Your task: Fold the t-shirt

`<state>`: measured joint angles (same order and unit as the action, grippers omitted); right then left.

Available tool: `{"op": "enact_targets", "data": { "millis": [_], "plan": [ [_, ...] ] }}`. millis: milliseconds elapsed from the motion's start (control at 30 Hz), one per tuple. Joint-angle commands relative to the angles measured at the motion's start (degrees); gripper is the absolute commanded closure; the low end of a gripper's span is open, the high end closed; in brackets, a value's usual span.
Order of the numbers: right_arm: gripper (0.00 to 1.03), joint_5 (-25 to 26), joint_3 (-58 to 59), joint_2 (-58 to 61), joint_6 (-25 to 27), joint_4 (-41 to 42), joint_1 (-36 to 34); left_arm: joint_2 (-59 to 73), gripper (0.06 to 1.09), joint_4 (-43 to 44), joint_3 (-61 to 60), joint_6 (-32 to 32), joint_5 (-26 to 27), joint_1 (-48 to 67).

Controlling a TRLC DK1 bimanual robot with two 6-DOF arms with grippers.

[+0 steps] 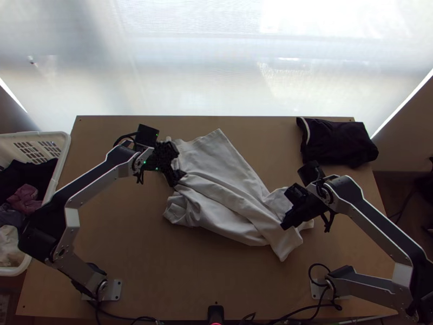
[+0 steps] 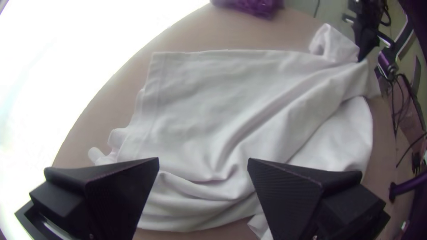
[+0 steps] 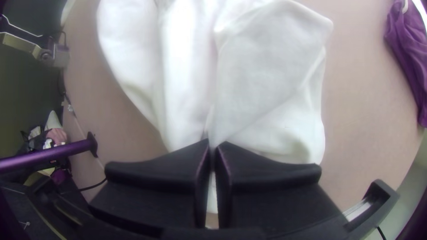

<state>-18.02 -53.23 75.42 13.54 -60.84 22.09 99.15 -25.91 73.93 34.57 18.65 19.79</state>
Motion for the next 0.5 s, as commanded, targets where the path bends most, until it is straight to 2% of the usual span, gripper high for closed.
{"op": "enact_targets", "data": {
  "millis": [0, 67, 133, 167, 333, 467],
  "plan": [
    [1.0, -0.3, -0.3, 0.2, 0.2, 0.2, 0.2, 7.1, 0.14, 7.1, 0.5, -9.0, -1.2, -3.5],
    [1.0, -0.3, -0.6, 0.2, 0.2, 0.1, 0.3, 9.6, 0.27, 7.3, 1.7, -10.4, -1.7, -4.9],
    [1.0, -0.3, -1.3, 0.3, 0.2, 0.1, 0.4, 11.4, 0.62, 7.3, 3.1, -11.9, -1.7, -6.1],
    [1.0, -0.3, -1.5, 0.3, 0.2, 0.1, 0.4, 12.2, 0.76, 7.3, 3.7, -12.7, -1.6, -6.6],
    [1.0, -0.3, -2.4, 0.8, 0.2, 0.1, 0.4, 14.2, 0.83, 4.6, 5.2, -13.5, -1.4, -7.2],
    [1.0, -0.3, -2.8, 0.8, 0.3, 0.1, 0.3, 15.7, 0.83, 0.9, 5.1, -13.2, -1.5, -7.8]
  ]
}}
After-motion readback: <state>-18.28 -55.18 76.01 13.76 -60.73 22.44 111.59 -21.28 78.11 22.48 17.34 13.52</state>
